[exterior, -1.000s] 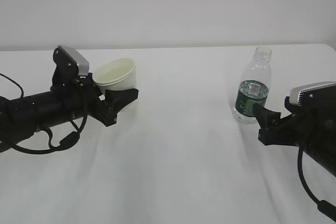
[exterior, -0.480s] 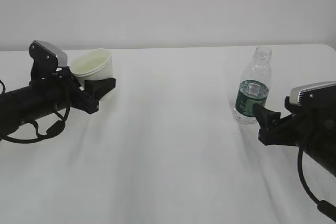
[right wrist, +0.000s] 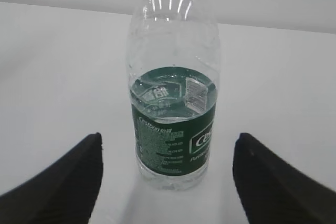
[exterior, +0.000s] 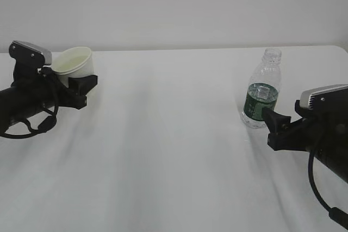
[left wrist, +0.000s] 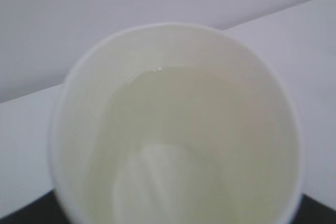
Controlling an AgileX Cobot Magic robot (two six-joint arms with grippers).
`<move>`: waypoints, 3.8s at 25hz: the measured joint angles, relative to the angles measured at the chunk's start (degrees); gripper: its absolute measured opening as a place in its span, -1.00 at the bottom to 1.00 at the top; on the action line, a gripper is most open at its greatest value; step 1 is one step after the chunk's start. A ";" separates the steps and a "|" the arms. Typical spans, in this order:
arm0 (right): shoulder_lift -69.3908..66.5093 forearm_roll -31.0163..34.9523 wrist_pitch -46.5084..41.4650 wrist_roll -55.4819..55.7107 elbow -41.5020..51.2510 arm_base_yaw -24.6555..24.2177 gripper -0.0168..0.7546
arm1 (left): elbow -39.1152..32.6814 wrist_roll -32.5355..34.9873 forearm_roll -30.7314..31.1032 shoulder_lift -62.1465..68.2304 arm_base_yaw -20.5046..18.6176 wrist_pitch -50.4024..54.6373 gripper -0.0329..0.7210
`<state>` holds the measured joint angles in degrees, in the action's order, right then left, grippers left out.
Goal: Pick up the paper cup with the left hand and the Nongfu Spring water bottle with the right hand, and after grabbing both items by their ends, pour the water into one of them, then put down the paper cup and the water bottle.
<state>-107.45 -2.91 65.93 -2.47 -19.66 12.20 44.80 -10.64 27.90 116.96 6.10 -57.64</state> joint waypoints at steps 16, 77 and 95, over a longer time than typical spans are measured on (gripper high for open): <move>0.00 0.00 0.00 0.00 0.54 0.09 0.54 | 0.00 2.16 -9.26 6.71 -4.06 -4.13 0.15; 0.00 0.00 0.00 0.91 1.86 0.09 0.54 | -11.77 5.37 -15.24 3.78 -4.06 -7.97 0.76; 7.79 1.21 -0.11 1.89 4.02 0.09 0.54 | -17.46 5.37 -15.05 -4.88 -4.06 -7.97 0.70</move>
<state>-99.66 -1.70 65.82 -0.58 -15.63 12.30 27.35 -5.27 12.85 112.08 2.04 -65.61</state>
